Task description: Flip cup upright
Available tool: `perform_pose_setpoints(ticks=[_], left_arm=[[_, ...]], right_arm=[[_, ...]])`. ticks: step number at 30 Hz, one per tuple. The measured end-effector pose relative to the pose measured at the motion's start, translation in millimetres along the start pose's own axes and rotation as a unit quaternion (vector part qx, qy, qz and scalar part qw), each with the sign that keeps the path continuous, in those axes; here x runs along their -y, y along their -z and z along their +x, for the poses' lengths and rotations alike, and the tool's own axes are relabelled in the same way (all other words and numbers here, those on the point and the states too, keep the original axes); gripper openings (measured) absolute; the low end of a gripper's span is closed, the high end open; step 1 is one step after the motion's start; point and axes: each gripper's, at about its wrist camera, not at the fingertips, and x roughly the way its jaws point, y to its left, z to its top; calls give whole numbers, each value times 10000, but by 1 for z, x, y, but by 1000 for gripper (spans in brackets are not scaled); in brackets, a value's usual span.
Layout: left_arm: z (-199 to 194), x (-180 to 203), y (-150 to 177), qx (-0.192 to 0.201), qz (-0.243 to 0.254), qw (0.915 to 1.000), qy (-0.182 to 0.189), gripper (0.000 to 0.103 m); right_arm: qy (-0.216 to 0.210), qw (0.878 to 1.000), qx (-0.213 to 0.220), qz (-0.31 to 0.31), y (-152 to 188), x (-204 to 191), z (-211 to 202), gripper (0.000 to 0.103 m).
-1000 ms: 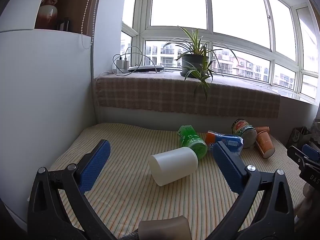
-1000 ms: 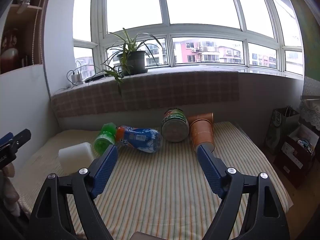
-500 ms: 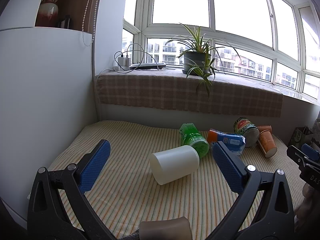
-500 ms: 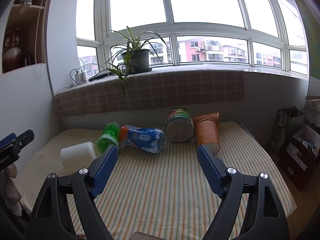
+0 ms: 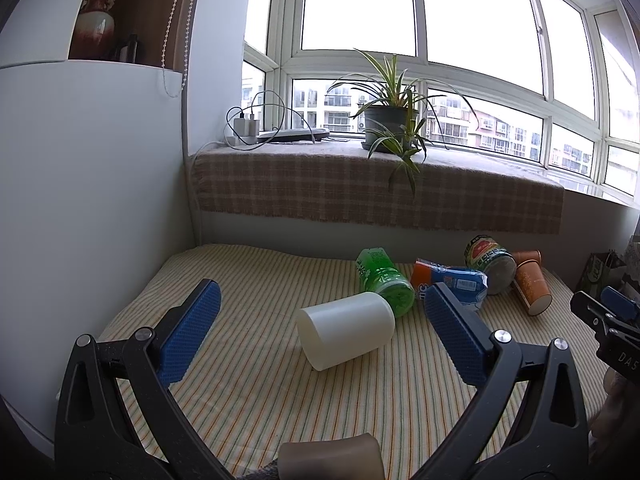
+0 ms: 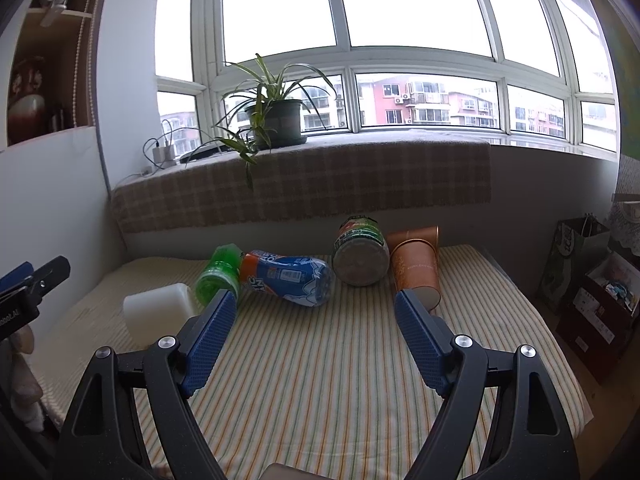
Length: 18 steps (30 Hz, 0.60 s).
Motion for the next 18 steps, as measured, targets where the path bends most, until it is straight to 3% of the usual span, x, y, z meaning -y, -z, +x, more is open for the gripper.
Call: perform_pose_setpoints(ticks=[18], left_arm=[[-2, 4, -2, 9, -2, 10000, -16, 103]], right_arm=[[-40, 10000, -6, -35, 0, -3, 0, 81]])
